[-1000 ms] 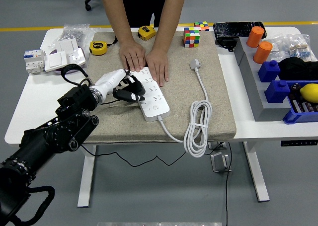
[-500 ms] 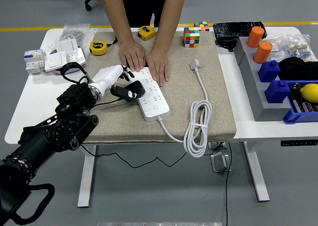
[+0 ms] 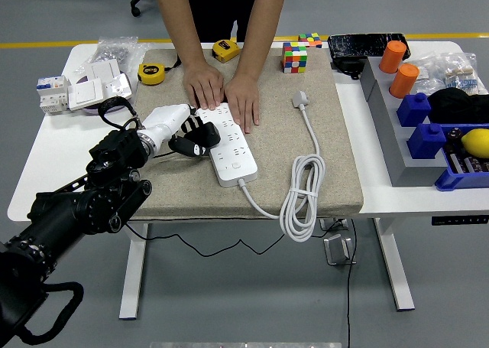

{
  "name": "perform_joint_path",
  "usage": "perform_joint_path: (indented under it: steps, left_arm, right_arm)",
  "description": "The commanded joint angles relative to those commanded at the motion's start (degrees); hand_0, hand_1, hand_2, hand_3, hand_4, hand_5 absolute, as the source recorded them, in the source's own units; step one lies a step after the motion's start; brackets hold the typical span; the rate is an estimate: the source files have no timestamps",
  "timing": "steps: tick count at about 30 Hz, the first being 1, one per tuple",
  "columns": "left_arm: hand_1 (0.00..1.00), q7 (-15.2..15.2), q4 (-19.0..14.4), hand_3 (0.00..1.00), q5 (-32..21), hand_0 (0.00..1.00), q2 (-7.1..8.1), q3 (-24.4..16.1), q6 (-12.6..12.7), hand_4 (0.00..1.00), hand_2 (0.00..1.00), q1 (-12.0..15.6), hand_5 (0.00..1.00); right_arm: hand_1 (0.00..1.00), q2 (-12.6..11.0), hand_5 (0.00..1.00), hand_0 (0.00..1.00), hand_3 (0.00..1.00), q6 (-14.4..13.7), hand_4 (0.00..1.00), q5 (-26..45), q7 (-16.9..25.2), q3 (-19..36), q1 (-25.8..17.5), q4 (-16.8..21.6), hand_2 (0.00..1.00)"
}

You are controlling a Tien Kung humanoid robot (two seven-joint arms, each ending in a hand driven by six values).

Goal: Pick up the plug,place it near the board,insert it into the board,press the button

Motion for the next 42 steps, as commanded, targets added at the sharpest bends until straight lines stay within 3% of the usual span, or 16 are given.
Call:
perform_joint_path:
  steps: [3, 4, 9, 10, 15, 16, 35, 42]
  left_arm:
    - [0.498, -0.01, 0.00, 0.558, 0.08, 0.412, 0.00, 0.17, 0.34, 0.778, 0.535, -0.07, 0.083]
    - [0.391, 0.02, 0.00, 0.527, 0.09, 0.369, 0.00, 0.21, 0.36, 0.741, 0.379, -0.10, 0.028]
    - [0.391, 0.13, 0.02, 0.527, 0.00, 0.369, 0.00, 0.29, 0.57, 0.741, 0.379, -0.17, 0.028]
    - [0.257, 0.14, 0.02, 0.506, -0.03, 0.347, 0.00, 0.33, 0.64, 0.724, 0.310, -0.19, 0.016]
    - [0.257, -0.08, -0.50, 0.506, -1.96, 0.347, 0.00, 0.35, 1.32, 0.724, 0.310, -0.24, 0.016]
    - [0.176, -0.09, -0.51, 0.482, -2.05, 0.320, 0.00, 0.35, 1.33, 0.697, 0.274, -0.28, 0.023]
    - [0.152, -0.87, -2.31, 0.446, -6.83, 0.306, 0.00, -1.09, 1.72, 0.690, 0.252, 1.32, 0.018]
    - [0.152, -1.36, -5.70, 0.444, -9.73, 0.305, 0.00, -6.70, 1.51, 0.687, 0.252, 4.19, 0.024]
  right_arm:
    - [0.910, 0.00, 0.902, 0.967, 0.855, -0.02, 0.998, -0.05, -0.06, 0.05, -0.04, 0.00, 0.855]
    - [0.910, 0.01, 0.901, 0.966, 0.855, -0.03, 0.998, -0.06, -0.08, 0.06, -0.06, 0.00, 0.855]
    - [0.910, -0.04, 0.901, 0.966, 0.855, -0.06, 0.998, -0.09, -0.08, 0.13, 0.01, 0.00, 0.855]
    - [0.910, -0.05, 0.901, 0.966, 0.855, -0.08, 0.998, -0.14, -0.08, 0.20, 0.05, 0.00, 0.855]
    - [0.910, -0.14, 0.901, 0.966, 0.855, -0.09, 0.998, -0.11, 0.06, 0.24, 0.25, 0.00, 0.855]
    - [0.910, -0.14, 0.901, 0.965, 0.855, -0.11, 0.998, -0.19, 0.03, 0.33, 0.24, 0.00, 0.855]
    - [0.910, -1.08, 0.900, 0.965, 0.855, -0.21, 0.998, -0.02, -0.16, 0.48, -0.26, 0.00, 0.855]
    - [0.910, -1.12, 0.899, 0.965, 0.855, -0.15, 0.998, 0.17, -0.24, 0.34, -0.75, 0.00, 0.855]
